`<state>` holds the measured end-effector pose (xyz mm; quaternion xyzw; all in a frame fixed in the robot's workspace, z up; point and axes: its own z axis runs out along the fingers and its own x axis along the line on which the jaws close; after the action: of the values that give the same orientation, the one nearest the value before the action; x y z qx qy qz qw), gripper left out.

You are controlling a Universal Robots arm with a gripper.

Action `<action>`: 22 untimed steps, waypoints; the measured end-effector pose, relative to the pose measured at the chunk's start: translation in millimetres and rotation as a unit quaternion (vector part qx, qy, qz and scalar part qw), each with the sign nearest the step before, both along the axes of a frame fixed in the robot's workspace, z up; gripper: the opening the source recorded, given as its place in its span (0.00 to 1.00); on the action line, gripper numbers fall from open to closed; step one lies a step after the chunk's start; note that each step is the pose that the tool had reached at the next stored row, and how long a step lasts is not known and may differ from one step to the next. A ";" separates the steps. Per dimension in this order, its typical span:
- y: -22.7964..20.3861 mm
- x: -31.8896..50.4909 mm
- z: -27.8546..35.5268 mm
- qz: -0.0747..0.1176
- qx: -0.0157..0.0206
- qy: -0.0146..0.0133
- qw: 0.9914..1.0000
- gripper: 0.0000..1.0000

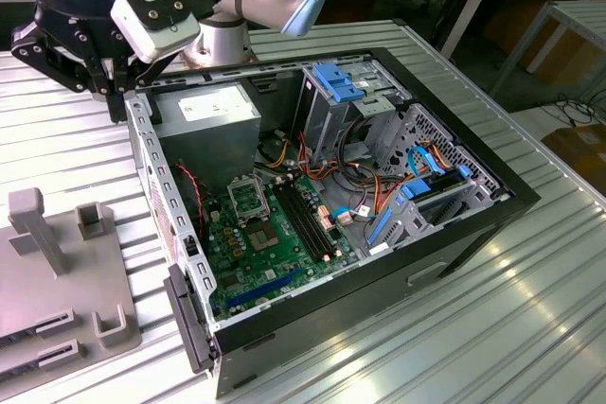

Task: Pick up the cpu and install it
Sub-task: 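Reach for the cpu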

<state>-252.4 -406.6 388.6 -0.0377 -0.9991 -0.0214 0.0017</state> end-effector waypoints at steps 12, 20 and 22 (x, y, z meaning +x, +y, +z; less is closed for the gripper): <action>-0.4 -3.2 -0.2 0.000 0.000 0.000 1.000 0.11; -0.5 -5.5 -0.2 0.000 0.000 0.000 1.000 0.11; -0.5 -6.2 -0.2 0.000 0.000 0.000 1.000 0.11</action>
<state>-258.5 -407.1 388.4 -0.0377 -0.9991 -0.0215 0.0019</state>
